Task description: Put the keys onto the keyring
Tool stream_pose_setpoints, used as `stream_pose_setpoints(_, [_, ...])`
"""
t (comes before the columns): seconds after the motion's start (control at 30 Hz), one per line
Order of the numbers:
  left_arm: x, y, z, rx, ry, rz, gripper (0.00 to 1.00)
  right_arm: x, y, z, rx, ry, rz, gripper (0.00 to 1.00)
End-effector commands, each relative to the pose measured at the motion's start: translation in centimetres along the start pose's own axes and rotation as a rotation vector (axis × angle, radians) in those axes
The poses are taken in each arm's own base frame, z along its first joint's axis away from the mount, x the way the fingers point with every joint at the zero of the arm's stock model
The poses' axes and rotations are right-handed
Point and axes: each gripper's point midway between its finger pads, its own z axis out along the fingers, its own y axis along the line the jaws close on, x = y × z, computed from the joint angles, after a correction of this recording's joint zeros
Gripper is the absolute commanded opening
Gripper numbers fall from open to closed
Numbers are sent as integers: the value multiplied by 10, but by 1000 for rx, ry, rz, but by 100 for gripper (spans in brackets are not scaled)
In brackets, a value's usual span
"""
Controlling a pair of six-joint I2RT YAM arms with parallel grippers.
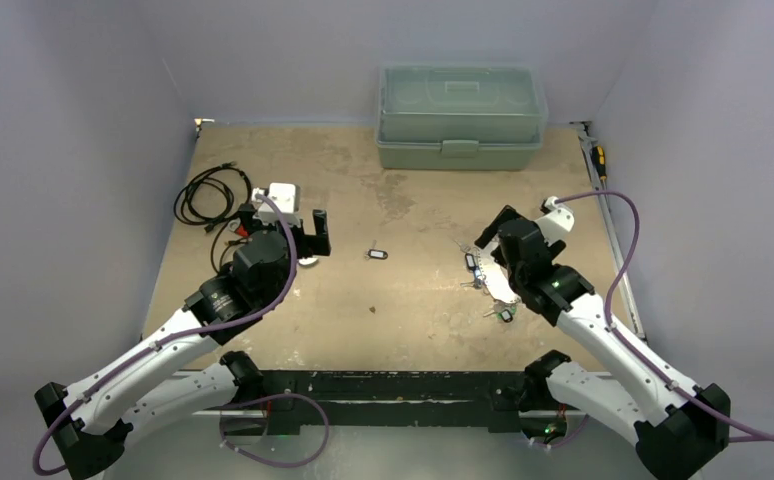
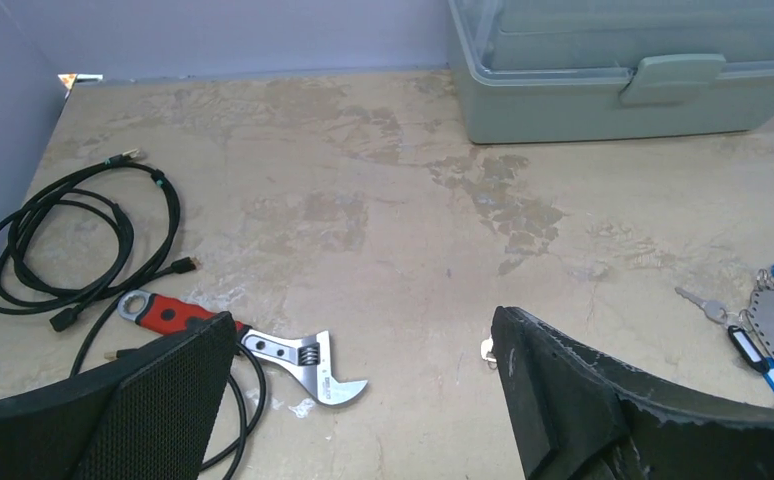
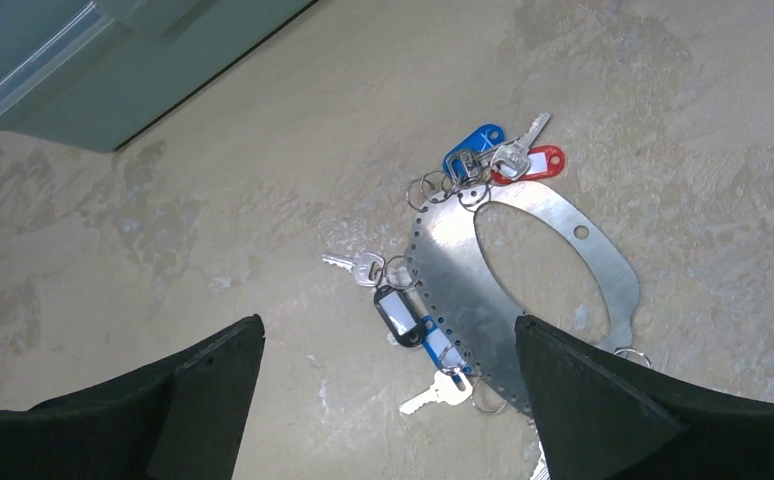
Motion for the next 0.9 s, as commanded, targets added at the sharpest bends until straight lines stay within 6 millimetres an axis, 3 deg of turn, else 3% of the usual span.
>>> stream_pose_setpoints(0.0, [-18,7,-3,-37,-47,-65,99,-4,-6,3,35,-24,-45,99])
stream_pose_setpoints(0.23, [-17,-4,-2,15,-29,-79,99,4,-2,11,61,15,-92,99])
stream_pose_setpoints(0.5, [-3,-14,3,66,-6,-7,99,1,13,14,26,40,-161,99])
stream_pose_setpoints(0.7, [1,-19,5,87,11,9,99,33,17,20,-4,167,-204,99])
stream_pose_setpoints(0.87, [2,-19,5,85,13,11,99,66,1,26,46,272,-231,99])
